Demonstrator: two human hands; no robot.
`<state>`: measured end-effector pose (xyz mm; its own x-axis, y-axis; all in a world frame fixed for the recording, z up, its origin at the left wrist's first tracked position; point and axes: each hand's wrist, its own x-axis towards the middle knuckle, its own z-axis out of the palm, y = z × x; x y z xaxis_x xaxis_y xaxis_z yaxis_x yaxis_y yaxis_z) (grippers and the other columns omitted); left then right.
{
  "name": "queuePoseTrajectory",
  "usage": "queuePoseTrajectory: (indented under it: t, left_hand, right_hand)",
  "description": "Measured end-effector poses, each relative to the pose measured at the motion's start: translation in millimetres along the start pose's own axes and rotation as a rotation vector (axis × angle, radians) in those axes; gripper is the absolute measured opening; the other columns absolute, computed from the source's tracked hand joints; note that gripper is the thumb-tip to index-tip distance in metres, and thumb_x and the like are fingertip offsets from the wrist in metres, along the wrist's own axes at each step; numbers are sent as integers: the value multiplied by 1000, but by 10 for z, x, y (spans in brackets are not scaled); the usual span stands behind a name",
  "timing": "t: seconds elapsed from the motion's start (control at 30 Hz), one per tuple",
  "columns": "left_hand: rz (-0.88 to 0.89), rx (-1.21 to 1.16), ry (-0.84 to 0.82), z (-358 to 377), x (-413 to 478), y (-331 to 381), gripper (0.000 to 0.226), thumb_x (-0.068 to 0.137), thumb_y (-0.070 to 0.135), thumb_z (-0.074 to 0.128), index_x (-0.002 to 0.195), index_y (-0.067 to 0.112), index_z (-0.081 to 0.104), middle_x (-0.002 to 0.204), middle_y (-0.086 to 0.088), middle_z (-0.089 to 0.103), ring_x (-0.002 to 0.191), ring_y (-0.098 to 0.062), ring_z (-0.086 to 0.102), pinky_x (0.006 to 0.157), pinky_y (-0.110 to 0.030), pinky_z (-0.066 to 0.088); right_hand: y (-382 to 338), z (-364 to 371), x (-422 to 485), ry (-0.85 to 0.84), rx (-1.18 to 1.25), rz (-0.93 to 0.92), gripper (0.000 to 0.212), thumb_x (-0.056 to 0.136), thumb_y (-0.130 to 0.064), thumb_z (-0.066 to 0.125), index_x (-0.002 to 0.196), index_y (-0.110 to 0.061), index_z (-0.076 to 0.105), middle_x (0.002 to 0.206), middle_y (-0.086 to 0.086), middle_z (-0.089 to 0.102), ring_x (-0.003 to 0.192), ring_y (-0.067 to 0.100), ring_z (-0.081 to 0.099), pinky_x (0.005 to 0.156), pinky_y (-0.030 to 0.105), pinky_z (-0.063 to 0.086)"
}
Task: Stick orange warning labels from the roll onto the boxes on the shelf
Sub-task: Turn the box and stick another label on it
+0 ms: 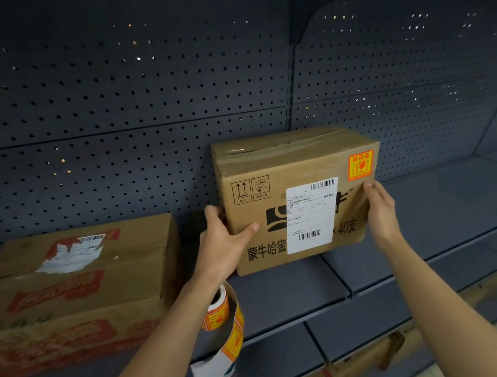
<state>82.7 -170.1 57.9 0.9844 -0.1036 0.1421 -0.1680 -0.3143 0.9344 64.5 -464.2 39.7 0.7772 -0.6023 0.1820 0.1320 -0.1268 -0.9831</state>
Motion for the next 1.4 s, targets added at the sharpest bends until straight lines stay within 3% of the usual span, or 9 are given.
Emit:
queuePoseTrajectory:
  t: [0.13, 0.37, 0.5, 0.6, 0.77, 0.97, 1.13, 1.27, 1.4]
  left_hand:
    - [-50, 13, -29, 35, 22, -95, 50, 85, 29, 77, 116, 21, 38, 116, 8, 62, 104, -12, 61, 73, -22, 52]
    - [-64, 50, -51, 79, 57, -171, 50, 86, 25, 76, 114, 20, 36, 111, 10, 59, 101, -10, 58, 66, -16, 48]
    - [-75, 70, -45, 112, 68, -219, 50, 87, 22, 76, 115, 19, 35, 123, 2, 62, 111, -16, 62, 70, -18, 50]
    - [-75, 83, -33, 122, 97, -264, 51, 86, 21, 77, 116, 18, 35, 128, -1, 63, 120, -23, 62, 81, -28, 54]
    - [-63, 104, -40, 141, 129, -295, 52, 86, 20, 76, 116, 17, 34, 131, -4, 62, 123, -26, 60, 92, -42, 57]
    - [-53, 115, -24, 166, 114, -301, 50, 87, 20, 75, 115, 18, 34, 131, -4, 61, 124, -27, 59, 93, -47, 58]
    - [-71, 149, 2, 150, 72, -295, 51, 86, 25, 76, 120, 21, 39, 132, -5, 59, 126, -27, 56, 92, -42, 56]
    - [-71, 183, -5, 66, 7, -319, 57, 90, 25, 72, 137, 20, 42, 136, -7, 59, 127, -28, 57, 100, -45, 54]
    - [-55, 185, 30, -135, -89, -324, 65, 90, 29, 72, 146, 19, 40, 141, -11, 55, 126, -27, 56, 104, -45, 50]
  right_hand:
    - [100, 28, 22, -23, -35, 28, 25, 106, -33, 38, 112, -23, 61, 109, -6, 66, 101, 8, 58, 85, 30, 41]
    - [273, 83, 74, -49, -31, 53, 25, 108, -29, 36, 118, -18, 57, 105, -10, 64, 98, 2, 58, 81, 22, 42]
    - [367, 137, 115, -79, -32, 53, 25, 109, -25, 33, 122, -14, 52, 106, -8, 60, 97, 1, 56, 80, 20, 42]
    - [430, 183, 112, -98, -50, 55, 26, 110, -26, 30, 125, -15, 48, 108, -10, 58, 98, -1, 55, 81, 20, 41]
    - [488, 221, 122, -78, -81, 56, 39, 109, -34, 28, 143, -18, 41, 129, -4, 55, 118, 11, 51, 97, 28, 36]
    - [487, 222, 106, -43, -152, 52, 41, 108, -40, 29, 136, -16, 47, 131, 2, 57, 122, 20, 52, 98, 36, 38]
    - [445, 204, 7, 1, -233, 52, 40, 104, -42, 41, 133, -19, 55, 127, 3, 64, 119, 25, 58, 95, 39, 46]
    - [400, 222, -192, 64, -265, 18, 47, 97, -36, 59, 139, -16, 50, 128, 1, 62, 117, 19, 58, 90, 31, 42]
    - [362, 303, -389, 122, -257, -15, 65, 90, -40, 67, 145, -17, 41, 136, 9, 55, 124, 23, 54, 105, 45, 46]
